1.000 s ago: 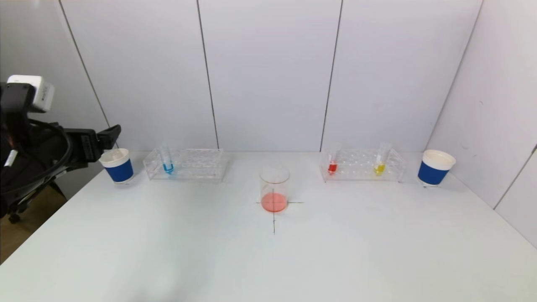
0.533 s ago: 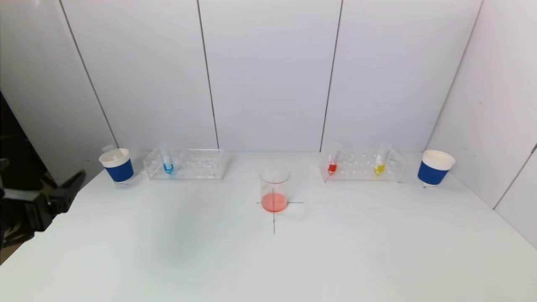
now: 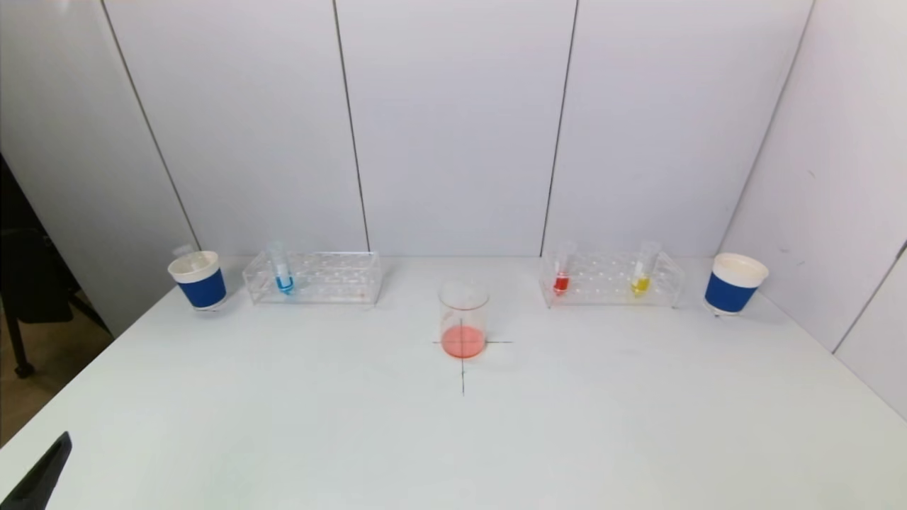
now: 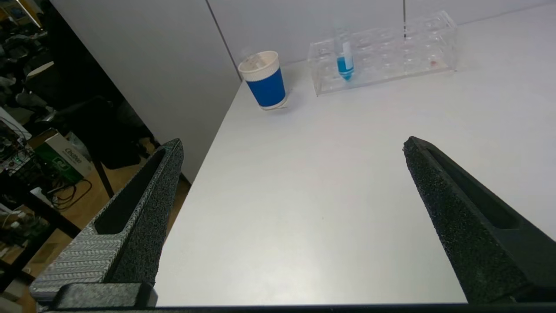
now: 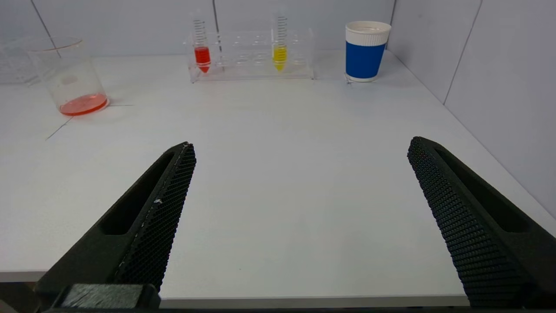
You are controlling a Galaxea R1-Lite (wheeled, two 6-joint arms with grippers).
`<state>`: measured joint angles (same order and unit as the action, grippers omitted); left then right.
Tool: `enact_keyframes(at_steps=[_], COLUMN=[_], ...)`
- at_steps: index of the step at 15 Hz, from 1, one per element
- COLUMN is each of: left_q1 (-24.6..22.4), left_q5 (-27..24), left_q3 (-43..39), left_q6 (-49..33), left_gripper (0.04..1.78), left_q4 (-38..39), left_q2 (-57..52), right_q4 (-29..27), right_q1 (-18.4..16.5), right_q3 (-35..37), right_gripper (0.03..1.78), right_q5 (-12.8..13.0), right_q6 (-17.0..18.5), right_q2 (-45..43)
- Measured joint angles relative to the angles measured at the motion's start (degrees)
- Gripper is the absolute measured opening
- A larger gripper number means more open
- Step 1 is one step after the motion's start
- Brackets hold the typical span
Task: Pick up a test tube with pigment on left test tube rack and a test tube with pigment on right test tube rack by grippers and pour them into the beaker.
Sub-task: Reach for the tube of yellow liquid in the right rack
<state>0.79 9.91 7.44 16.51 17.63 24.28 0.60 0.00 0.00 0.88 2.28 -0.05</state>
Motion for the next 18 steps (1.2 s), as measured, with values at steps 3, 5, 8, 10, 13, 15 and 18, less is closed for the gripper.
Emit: enact_keyframes(at_steps=[3,5,8,10,13,15,18], left_q1=[-0.16,-0.27,-0.33,-0.35,-0.35,-0.35,-0.35], left_q5=[-1.07,-4.79,-10.15,-13.13,-12.82,-11.73,-9.86], left_q3=[-0.69,-2.17,-5.49,-6.78,-7.30,-7.41,-7.44], left_q6=[-0.17,-0.41,-2.71,-5.02,-9.16,-11.25,-16.94], left_gripper=[1.76,1.76,1.76,1.76,1.76,1.76,1.76], left_q4=[-14.60,-18.03,-17.93,-18.07,-18.12,-18.09,-17.63], left_q2=[-11.93,-17.54,-22.39,-23.58,-24.28,-24.33,-24.33], right_q4=[-0.02,0.00,0.00,-0.02,0.00,0.00,-0.02], right_q1=[0.00,0.00,0.00,0.00,0.00,0.00,0.00], right_q3=[0.00,0.00,0.00,0.00,0.00,0.00,0.00], right_gripper=[1.77,1.77,1.77,1.77,1.77,1.77,1.77], right_q5=[0.00,0.00,0.00,0.00,0.00,0.00,0.00], right_q6=[0.00,0.00,0.00,0.00,0.00,0.00,0.00], right_q2=[0.00,0.00,0.00,0.00,-0.02,0.00,0.00])
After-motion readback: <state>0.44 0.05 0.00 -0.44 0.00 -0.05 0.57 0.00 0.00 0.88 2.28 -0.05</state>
